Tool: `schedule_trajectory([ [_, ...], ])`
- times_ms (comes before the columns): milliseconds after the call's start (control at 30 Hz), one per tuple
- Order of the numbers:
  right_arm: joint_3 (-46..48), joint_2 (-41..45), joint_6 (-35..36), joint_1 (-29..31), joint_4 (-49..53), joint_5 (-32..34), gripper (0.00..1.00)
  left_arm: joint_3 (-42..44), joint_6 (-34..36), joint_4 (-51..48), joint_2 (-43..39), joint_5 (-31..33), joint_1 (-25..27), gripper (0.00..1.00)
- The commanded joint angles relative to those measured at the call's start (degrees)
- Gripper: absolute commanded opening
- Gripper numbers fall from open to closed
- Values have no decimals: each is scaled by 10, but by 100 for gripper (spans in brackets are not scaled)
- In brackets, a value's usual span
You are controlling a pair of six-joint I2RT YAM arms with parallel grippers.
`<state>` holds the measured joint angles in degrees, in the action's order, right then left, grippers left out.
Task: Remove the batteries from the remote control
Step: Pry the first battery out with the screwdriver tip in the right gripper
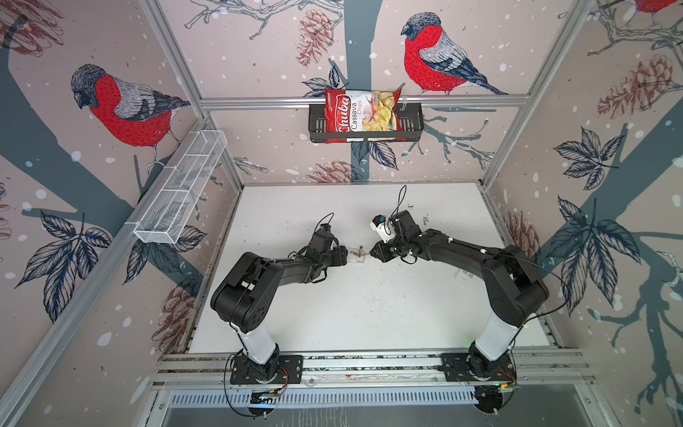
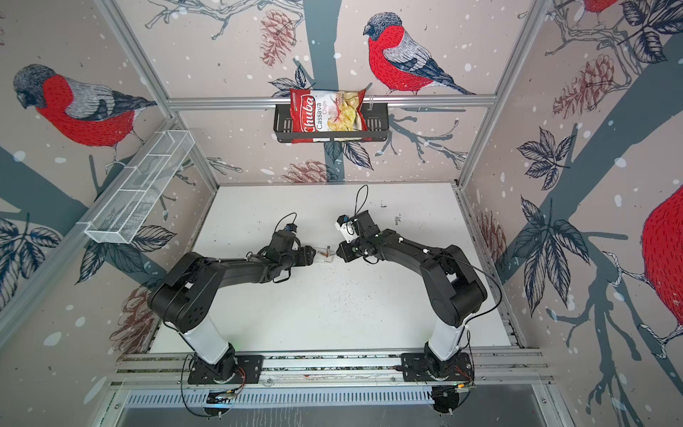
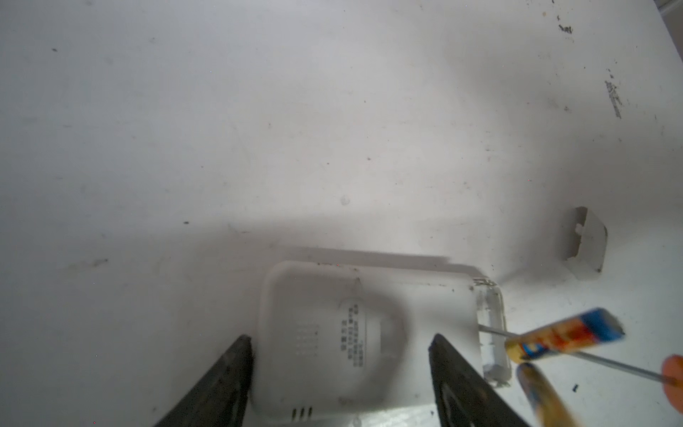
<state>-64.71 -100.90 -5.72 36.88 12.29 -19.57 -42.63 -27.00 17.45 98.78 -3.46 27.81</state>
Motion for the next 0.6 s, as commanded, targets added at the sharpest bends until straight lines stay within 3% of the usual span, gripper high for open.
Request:
schedule_trajectory([
  [0,-20,-9,16,8,16,-4,0,-7,-1,10,2,-25,2,74],
  [333,-9,-3,6,-5,-5,-20,0,-9,-3,7,1,-22,2,75],
  [567,18,22,-9,-17,-42,-44,0,-10,-7,2,-8,-14,2,82],
])
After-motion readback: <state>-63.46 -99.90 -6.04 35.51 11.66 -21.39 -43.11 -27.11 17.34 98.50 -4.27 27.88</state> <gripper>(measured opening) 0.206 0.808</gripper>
